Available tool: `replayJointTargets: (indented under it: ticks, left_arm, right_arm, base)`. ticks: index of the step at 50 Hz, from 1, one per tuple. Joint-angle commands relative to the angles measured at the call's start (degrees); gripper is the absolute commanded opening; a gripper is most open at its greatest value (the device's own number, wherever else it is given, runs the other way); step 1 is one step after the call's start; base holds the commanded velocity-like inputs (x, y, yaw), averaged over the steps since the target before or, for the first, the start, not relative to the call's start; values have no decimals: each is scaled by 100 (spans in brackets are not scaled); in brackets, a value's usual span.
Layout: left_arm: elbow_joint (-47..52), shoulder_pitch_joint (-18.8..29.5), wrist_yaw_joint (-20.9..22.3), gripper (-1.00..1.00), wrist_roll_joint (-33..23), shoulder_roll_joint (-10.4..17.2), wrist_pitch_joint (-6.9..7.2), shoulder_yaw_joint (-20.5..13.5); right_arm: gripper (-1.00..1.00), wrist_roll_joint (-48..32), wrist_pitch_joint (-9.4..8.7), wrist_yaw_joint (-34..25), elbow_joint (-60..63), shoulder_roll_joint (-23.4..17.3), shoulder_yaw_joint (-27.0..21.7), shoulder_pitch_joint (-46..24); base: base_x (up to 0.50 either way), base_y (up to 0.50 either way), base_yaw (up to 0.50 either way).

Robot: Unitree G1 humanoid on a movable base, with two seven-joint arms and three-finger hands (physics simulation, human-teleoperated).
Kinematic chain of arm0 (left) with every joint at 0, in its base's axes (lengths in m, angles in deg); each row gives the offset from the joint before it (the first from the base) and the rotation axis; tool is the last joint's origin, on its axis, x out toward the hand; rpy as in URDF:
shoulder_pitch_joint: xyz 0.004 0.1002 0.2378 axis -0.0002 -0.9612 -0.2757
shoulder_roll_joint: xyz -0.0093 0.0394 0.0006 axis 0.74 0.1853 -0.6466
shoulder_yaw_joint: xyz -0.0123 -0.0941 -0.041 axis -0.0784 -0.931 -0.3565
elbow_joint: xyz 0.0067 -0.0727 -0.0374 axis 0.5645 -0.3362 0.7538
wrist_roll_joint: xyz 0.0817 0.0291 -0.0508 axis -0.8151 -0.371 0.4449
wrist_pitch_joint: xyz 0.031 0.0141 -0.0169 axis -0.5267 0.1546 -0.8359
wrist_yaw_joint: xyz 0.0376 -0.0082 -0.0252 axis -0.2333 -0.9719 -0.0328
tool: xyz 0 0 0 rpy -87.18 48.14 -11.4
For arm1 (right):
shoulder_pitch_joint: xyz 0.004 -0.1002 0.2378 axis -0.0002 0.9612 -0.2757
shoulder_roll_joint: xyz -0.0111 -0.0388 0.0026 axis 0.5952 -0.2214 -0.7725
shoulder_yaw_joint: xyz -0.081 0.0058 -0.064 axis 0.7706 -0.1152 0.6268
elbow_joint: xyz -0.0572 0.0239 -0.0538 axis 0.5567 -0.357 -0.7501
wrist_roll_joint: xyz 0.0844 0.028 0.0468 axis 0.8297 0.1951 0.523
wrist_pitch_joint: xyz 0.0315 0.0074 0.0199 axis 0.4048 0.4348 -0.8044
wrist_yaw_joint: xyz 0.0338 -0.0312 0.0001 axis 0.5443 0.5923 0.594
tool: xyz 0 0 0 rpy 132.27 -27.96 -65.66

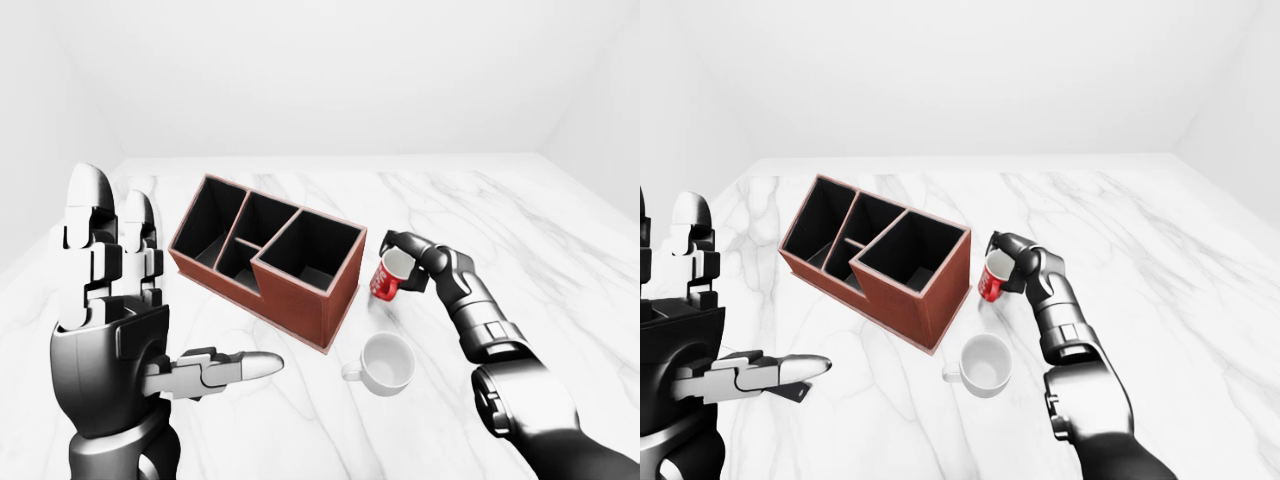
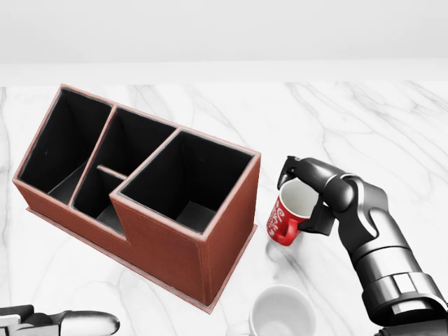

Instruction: Pick up the red mug and place it to the right of the caddy.

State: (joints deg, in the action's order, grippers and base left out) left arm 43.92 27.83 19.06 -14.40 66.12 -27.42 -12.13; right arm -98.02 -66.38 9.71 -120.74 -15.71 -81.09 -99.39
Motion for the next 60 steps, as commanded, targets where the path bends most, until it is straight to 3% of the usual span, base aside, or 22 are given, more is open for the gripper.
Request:
replayJointTargets:
  ticks: [1, 30, 31, 32, 34, 60]
  left_arm:
    - [-466, 122, -90, 100, -29, -21, 0, 30]
    - [-434, 170, -102, 100, -15, -13, 0, 14]
    - [-501, 145, -98, 100, -8, -20, 0, 12]
    - [-1039, -172, -95, 100, -19, -84, 0, 88]
    - [-402, 170, -105, 100, 3, -8, 0, 7]
    - [-312, 142, -56, 100, 26, -29, 0, -13]
  right_arm:
    - [-100, -238, 0, 728, -889, 3, 62, -337]
    - [-100, -563, 0, 1102, -1095, 156, 201, 12]
    - [-100, -565, 0, 1105, -1088, 173, 206, 20]
    - [-100, -577, 0, 1120, -1103, 174, 214, 16]
    - [-100, -585, 0, 1177, -1159, 200, 225, 23]
    - [-100, -569, 0, 1767, -1686, 333, 299, -13]
  base:
    - [0, 0, 0]
    - [0, 0, 0]
    - [0, 0, 0]
    - [0, 0, 0]
    - [0, 0, 0]
    - [0, 0, 0]
